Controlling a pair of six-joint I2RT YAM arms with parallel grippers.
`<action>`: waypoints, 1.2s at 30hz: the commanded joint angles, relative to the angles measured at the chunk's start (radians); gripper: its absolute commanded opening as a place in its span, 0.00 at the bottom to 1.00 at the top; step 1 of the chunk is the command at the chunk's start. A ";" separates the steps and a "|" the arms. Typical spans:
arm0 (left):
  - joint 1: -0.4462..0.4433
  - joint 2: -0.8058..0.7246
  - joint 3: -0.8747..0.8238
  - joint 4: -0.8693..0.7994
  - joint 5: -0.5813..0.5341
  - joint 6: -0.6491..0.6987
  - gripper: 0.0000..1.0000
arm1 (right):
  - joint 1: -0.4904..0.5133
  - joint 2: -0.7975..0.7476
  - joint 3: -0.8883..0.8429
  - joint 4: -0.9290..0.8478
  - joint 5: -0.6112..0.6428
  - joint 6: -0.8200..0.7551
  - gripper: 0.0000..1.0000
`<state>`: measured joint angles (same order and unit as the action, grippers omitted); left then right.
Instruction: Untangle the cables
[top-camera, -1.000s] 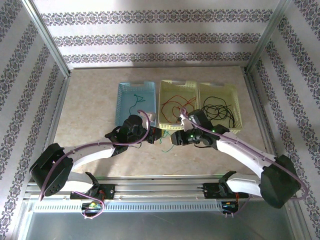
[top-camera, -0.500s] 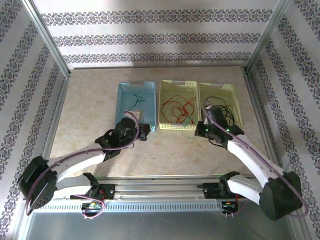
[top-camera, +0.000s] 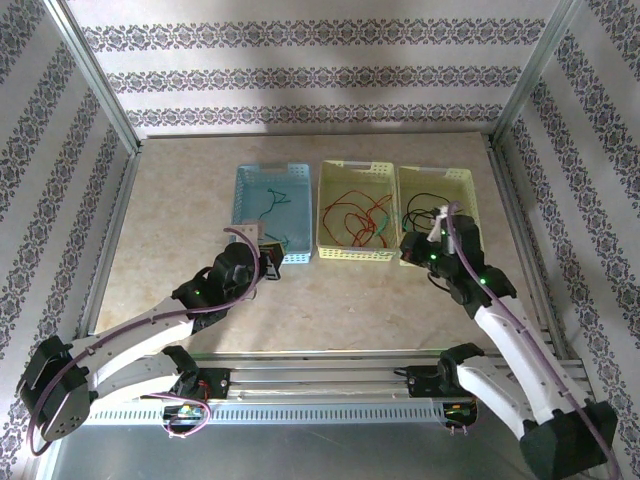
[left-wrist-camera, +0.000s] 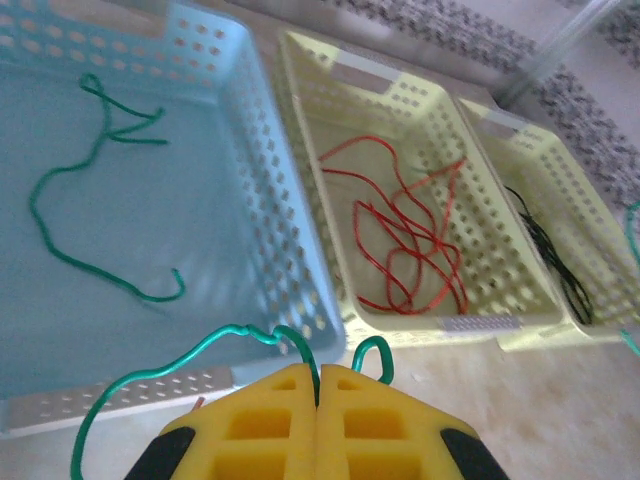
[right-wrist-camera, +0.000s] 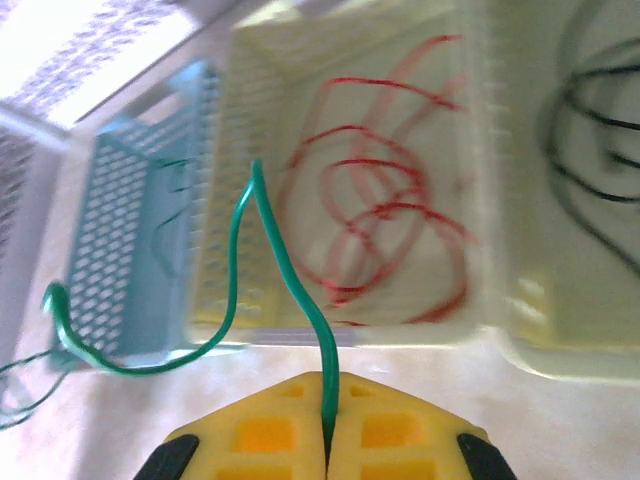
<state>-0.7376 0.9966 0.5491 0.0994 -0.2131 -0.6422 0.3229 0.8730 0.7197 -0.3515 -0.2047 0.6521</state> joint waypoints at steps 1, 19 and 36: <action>0.006 -0.022 0.004 -0.119 -0.194 -0.069 0.00 | 0.128 0.149 0.115 0.149 -0.041 -0.037 0.00; -0.008 0.014 0.123 -0.362 -0.343 -0.080 0.00 | 0.237 1.259 1.211 -0.144 -0.195 -0.152 0.52; -0.065 0.094 0.183 -0.173 -0.083 0.090 0.00 | 0.302 0.844 0.847 -0.114 -0.225 -0.353 0.60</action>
<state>-0.7895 1.0843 0.6979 -0.1749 -0.4168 -0.6262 0.5896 1.8854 1.6596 -0.5068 -0.3763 0.3576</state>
